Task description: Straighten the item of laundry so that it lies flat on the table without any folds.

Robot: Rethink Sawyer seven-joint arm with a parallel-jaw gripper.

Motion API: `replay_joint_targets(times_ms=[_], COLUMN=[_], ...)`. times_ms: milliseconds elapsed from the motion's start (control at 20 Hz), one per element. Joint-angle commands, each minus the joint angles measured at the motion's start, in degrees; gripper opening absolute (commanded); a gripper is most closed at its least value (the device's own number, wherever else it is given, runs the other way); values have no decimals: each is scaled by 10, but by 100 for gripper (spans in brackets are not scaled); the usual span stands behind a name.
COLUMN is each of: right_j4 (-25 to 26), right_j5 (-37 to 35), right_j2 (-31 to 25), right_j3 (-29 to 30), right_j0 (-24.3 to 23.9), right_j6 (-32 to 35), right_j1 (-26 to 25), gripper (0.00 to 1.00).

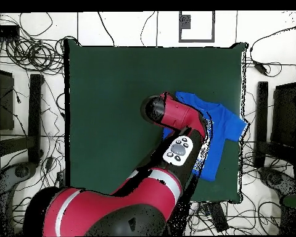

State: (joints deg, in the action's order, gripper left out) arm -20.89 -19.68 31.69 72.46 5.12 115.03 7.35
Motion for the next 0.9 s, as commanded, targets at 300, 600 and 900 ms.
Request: replay_joint_targets(times_ms=[300,600,900], right_j4=[-34,-35,-36], right_j5=[-47,-43,-41], right_j2=[-41,-42,-41], right_j3=[-14,-13,-16], right_j0=[28,26,26], right_j6=[142,140,140], right_j1=[-13,-12,-16], gripper=[100,100,100])
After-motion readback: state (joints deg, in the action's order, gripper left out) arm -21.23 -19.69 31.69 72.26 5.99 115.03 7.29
